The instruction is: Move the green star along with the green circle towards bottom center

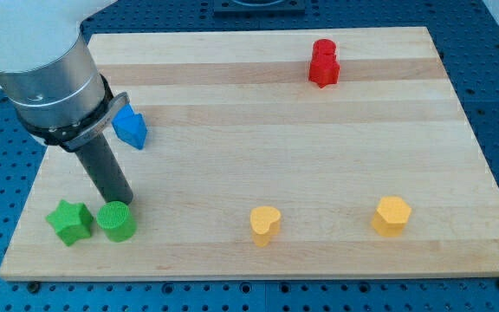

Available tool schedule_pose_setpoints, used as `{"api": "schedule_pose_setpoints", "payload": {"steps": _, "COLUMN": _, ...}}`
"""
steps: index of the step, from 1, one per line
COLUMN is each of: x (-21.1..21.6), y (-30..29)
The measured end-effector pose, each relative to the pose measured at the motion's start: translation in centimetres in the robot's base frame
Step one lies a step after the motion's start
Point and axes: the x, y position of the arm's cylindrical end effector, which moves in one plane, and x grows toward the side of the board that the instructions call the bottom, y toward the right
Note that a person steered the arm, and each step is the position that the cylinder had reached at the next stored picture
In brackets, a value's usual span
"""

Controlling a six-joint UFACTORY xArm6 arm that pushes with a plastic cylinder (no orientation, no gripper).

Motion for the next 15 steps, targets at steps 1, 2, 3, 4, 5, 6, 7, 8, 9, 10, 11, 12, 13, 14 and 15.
{"api": "schedule_pose_setpoints", "payload": {"steps": 1, "x": -1.3, "y": 0.2}}
{"api": "schedule_pose_setpoints", "payload": {"steps": 2, "x": -4.4, "y": 0.2}}
{"api": "schedule_pose_setpoints", "payload": {"steps": 3, "x": -4.7, "y": -2.1}}
{"api": "schedule_pose_setpoints", "payload": {"steps": 4, "x": -4.9, "y": -4.7}}
{"api": "schedule_pose_setpoints", "payload": {"steps": 5, "x": -5.5, "y": -6.0}}
{"api": "schedule_pose_setpoints", "payload": {"steps": 6, "x": -5.2, "y": -8.2}}
{"api": "schedule_pose_setpoints", "payload": {"steps": 7, "x": -3.7, "y": -10.4}}
{"api": "schedule_pose_setpoints", "payload": {"steps": 8, "x": -1.6, "y": -10.9}}
{"api": "schedule_pose_setpoints", "payload": {"steps": 9, "x": 1.3, "y": -10.8}}
{"api": "schedule_pose_setpoints", "payload": {"steps": 10, "x": 2.5, "y": -10.4}}
{"api": "schedule_pose_setpoints", "payload": {"steps": 11, "x": 2.5, "y": -7.8}}
{"api": "schedule_pose_setpoints", "payload": {"steps": 12, "x": 2.8, "y": -3.6}}
{"api": "schedule_pose_setpoints", "payload": {"steps": 13, "x": 2.9, "y": -1.0}}
{"api": "schedule_pose_setpoints", "payload": {"steps": 14, "x": 2.9, "y": -1.0}}
{"api": "schedule_pose_setpoints", "payload": {"steps": 15, "x": 3.8, "y": -1.3}}
